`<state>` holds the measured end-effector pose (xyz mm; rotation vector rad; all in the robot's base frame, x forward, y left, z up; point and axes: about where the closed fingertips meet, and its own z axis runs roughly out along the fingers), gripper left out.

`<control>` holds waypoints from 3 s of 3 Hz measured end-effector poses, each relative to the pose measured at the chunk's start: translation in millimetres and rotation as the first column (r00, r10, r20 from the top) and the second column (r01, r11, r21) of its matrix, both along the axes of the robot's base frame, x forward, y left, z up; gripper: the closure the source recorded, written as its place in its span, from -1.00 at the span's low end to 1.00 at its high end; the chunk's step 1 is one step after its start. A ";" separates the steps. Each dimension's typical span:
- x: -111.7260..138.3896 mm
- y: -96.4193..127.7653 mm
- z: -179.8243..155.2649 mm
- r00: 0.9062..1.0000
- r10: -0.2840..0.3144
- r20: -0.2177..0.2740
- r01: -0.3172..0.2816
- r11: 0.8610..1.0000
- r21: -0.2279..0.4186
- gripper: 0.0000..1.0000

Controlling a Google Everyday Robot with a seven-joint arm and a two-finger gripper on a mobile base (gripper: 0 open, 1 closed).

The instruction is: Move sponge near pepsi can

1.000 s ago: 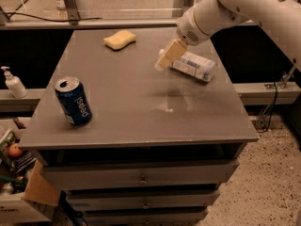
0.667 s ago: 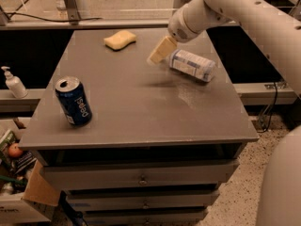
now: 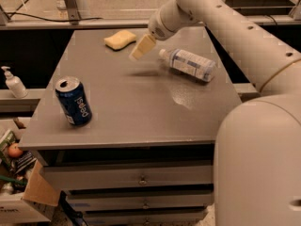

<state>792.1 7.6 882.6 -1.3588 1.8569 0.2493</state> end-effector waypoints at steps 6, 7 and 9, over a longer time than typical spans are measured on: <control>92.2 65.1 -45.5 0.988 -0.108 -0.107 0.121 0.986 0.118 -1.00; 97.9 78.1 -44.4 0.987 -0.109 -0.121 0.127 0.979 0.157 -0.66; 102.3 77.5 -40.5 0.985 -0.118 -0.128 0.140 0.974 0.179 0.28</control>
Offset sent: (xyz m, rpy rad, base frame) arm 0.0575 0.0487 -0.0316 -0.0282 0.0226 -0.0055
